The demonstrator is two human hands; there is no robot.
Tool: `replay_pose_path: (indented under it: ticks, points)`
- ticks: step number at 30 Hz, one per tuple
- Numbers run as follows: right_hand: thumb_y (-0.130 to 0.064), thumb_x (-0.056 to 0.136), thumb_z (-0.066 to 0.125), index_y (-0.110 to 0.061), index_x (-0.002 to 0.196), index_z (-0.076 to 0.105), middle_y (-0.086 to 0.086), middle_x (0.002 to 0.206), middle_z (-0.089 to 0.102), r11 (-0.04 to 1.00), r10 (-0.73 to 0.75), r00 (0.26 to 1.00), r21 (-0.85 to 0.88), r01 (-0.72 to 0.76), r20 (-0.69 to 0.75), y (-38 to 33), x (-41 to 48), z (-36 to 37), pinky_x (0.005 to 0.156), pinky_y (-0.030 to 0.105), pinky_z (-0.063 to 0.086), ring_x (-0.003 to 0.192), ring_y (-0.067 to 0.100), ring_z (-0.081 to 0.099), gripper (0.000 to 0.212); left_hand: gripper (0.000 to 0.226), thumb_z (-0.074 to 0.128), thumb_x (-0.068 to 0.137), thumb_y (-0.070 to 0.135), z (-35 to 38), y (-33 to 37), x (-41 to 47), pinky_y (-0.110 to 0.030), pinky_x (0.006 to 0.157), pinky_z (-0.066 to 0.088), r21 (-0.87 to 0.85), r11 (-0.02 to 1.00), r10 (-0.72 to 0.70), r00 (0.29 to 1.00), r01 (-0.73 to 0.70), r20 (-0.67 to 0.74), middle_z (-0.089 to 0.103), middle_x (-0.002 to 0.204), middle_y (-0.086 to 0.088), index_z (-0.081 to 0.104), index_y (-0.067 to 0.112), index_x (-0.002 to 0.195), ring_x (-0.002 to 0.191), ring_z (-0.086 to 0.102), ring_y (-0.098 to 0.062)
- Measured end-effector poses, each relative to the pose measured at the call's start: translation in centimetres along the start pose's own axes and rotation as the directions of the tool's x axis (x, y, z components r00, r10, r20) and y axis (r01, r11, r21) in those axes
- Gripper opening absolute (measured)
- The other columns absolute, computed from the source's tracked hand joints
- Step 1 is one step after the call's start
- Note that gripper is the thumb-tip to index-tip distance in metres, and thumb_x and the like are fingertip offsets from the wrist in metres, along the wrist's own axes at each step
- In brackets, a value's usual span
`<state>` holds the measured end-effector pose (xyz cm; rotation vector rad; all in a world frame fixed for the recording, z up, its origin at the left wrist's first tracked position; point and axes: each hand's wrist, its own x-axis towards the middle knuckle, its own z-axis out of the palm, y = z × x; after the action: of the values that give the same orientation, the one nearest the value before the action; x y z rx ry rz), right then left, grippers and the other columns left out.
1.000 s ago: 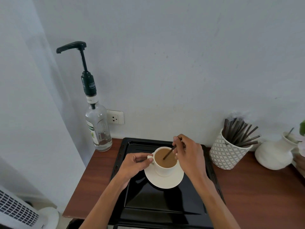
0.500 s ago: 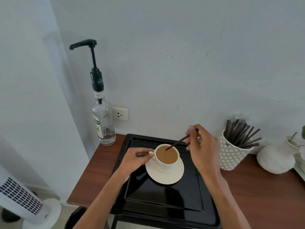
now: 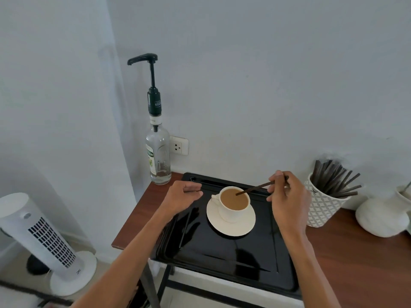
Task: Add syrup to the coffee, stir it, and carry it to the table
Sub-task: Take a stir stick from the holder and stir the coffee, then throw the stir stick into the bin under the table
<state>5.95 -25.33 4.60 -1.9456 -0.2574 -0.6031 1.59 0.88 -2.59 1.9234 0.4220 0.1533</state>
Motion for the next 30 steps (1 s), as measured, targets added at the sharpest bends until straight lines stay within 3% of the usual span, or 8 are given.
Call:
replay_pose_path:
  ticks: [5,11,14,16,19,23,26,30]
  points:
    - [-0.034,0.106,0.045,-0.018,0.085,0.066,-0.007,0.060,0.066,1.000,0.018,0.996,0.006,-0.017,-0.084,-0.8,-1.4,0.6,0.061,0.037,0.054,0.048,0.012,0.065,0.034,0.031,0.076,0.091,0.028,-2.6,-1.1,-1.7,0.005,0.070,0.043,0.055,0.998,0.018,0.998,-0.015,-0.053,0.076,0.117,0.011,0.075,0.023,0.121,0.088,0.062,0.020]
    - [-0.036,0.104,0.046,-0.019,0.080,0.067,0.002,0.060,0.068,0.947,0.238,0.963,0.250,-0.201,-0.128,-3.1,-3.1,2.7,0.049,0.034,0.052,0.040,0.016,0.062,0.036,0.024,0.074,0.093,0.028,-8.6,-4.7,-4.6,0.000,0.084,0.048,0.129,0.991,0.071,0.981,-0.047,-0.183,0.077,0.109,0.009,0.078,0.020,0.115,0.081,0.063,0.026]
    - [-0.033,0.103,0.050,-0.019,0.078,0.069,0.007,0.062,0.072,0.884,0.356,0.934,0.335,-0.326,-0.031,-5.0,-5.0,5.4,0.049,0.030,0.053,0.044,0.021,0.063,0.035,0.033,0.071,0.094,0.033,-12.6,-6.5,-5.5,-0.031,0.107,0.050,0.158,0.987,0.056,0.970,-0.019,-0.235,0.076,0.125,-0.001,0.074,0.019,0.124,0.113,0.071,-0.006]
    - [-0.030,0.104,0.051,-0.016,0.080,0.070,0.008,0.063,0.073,0.852,0.397,0.917,0.358,-0.383,0.035,-6.2,-6.7,7.9,0.048,0.030,0.056,0.043,0.020,0.063,0.034,0.043,0.068,0.096,0.037,-15.1,-8.0,-6.1,-0.037,0.110,0.046,0.212,0.977,0.073,0.972,-0.024,-0.225,0.066,0.141,-0.006,0.067,0.018,0.135,0.131,0.063,-0.025]
    - [-0.027,0.106,0.051,-0.012,0.086,0.071,0.005,0.065,0.075,0.800,0.441,0.884,0.380,-0.465,0.152,-8.1,-9.5,12.1,0.047,0.028,0.056,0.042,0.016,0.063,0.032,0.055,0.065,0.096,0.044,-19.1,-10.5,-7.0,-0.035,0.114,0.039,0.286,0.958,0.098,0.970,-0.031,-0.223,0.056,0.152,-0.003,0.056,0.021,0.145,0.141,0.052,-0.025]
    - [-0.029,0.106,0.052,-0.014,0.088,0.074,0.005,0.070,0.077,0.822,0.434,0.876,0.305,-0.481,0.213,-11.2,-14.0,18.2,0.045,0.026,0.054,0.044,0.016,0.065,0.032,0.066,0.064,0.096,0.047,-25.1,-15.0,-7.3,-0.040,0.123,0.029,0.400,0.916,0.110,0.976,-0.025,-0.190,0.040,0.164,-0.006,0.044,0.022,0.154,0.153,0.034,-0.023]
    - [-0.030,0.105,0.053,-0.015,0.088,0.073,0.000,0.066,0.076,0.911,0.344,0.918,0.166,-0.377,0.198,-13.4,-18.0,23.0,0.044,0.027,0.054,0.044,0.014,0.067,0.031,0.073,0.058,0.097,0.054,-29.3,-19.2,-7.6,-0.044,0.127,0.020,0.455,0.891,0.089,0.984,-0.010,-0.152,0.027,0.170,-0.005,0.035,0.023,0.159,0.158,0.019,-0.023]
    - [-0.027,0.105,0.052,-0.021,0.089,0.071,-0.009,0.070,0.073,0.967,0.251,0.938,-0.027,-0.252,0.238,-15.3,-23.2,28.2,0.059,0.039,0.061,0.050,0.010,0.068,0.026,0.082,0.044,0.098,0.065,-32.7,-24.4,-7.4,-0.043,0.129,0.007,0.583,0.811,0.098,0.995,-0.058,-0.037,0.010,0.173,-0.005,0.020,0.022,0.163,0.160,0.003,-0.024]
